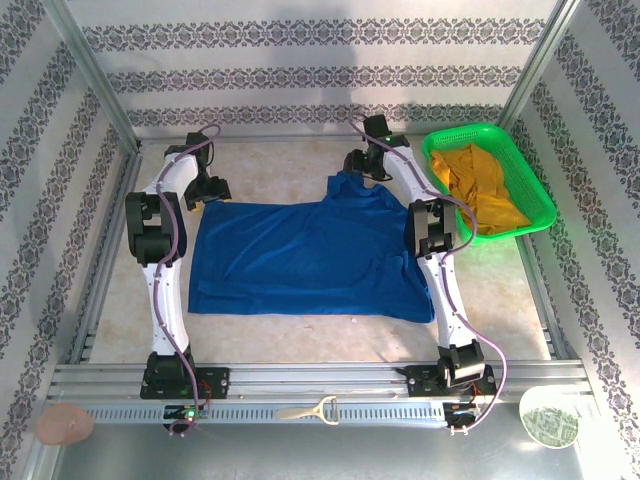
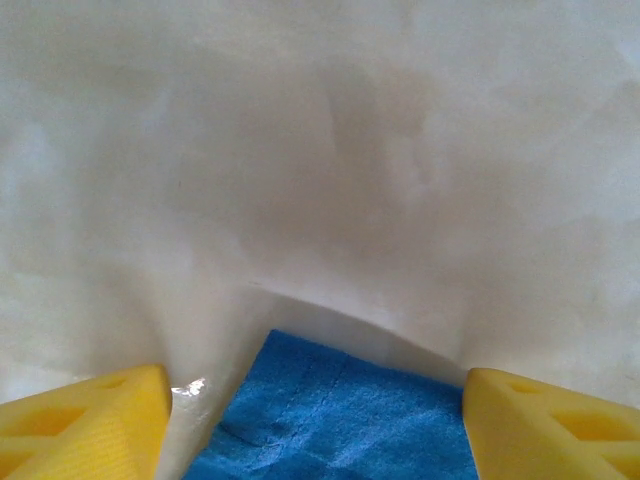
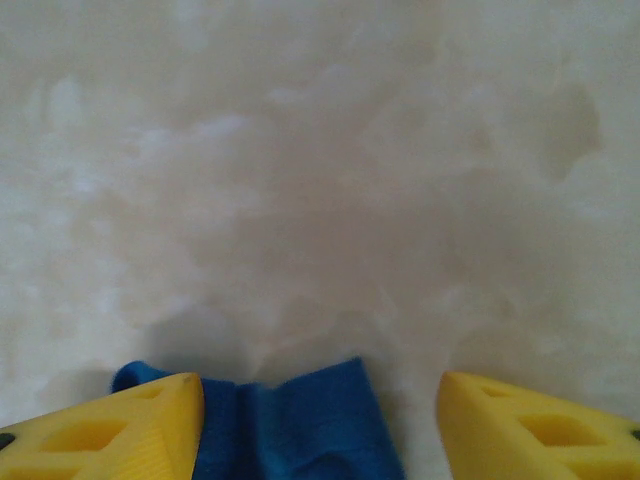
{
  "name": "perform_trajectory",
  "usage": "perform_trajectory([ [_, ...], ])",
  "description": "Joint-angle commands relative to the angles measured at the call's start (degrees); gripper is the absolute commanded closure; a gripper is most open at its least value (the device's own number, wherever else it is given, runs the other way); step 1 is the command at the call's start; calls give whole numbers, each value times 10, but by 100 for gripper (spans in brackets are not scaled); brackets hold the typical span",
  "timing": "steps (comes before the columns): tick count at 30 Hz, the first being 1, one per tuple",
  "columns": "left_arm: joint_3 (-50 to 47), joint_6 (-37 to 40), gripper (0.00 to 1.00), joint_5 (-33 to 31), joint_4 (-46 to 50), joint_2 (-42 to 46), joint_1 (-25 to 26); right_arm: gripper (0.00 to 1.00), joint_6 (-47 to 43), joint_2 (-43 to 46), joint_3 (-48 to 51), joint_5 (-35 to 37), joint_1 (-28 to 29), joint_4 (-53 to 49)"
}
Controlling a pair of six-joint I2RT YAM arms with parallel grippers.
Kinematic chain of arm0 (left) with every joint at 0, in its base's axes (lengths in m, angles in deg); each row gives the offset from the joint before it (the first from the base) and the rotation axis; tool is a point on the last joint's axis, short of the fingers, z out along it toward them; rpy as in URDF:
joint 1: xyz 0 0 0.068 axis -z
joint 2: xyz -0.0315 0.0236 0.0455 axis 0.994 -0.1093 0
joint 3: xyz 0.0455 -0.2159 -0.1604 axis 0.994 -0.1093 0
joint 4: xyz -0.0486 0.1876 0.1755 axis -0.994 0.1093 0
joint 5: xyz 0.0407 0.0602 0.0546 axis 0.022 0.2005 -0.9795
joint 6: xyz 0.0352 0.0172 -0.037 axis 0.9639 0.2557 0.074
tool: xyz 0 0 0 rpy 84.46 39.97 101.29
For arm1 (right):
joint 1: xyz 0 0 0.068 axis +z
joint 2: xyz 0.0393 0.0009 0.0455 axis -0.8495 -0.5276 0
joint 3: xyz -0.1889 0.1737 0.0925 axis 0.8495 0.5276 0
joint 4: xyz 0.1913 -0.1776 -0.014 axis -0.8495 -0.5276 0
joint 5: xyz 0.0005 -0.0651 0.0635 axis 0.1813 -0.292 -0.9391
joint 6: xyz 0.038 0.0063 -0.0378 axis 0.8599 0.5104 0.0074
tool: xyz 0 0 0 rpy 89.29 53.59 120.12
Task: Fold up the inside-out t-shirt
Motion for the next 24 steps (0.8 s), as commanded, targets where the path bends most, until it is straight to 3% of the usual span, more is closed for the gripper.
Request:
perform_trajectory([
  [1, 12, 11, 24, -4, 23, -9, 5, 38, 13, -13, -26, -18, 6, -15],
  [5, 4, 9, 28, -2, 17, -6, 6, 48, 15, -14, -20, -28, 6, -12],
  [11, -3, 6, 31, 1, 11, -7, 7, 79, 28, -15, -21, -54, 1, -7],
  [15, -10, 6, 40, 1, 6, -5, 7, 100, 30, -11, -21, -68, 0, -3],
  [17, -14, 8, 44, 3, 3, -4, 7, 100, 33, -5, -19, -76, -2, 0],
  [24, -18, 13, 92, 16, -15, 1, 7, 100, 57, 42, 7, -112, -14, 35],
])
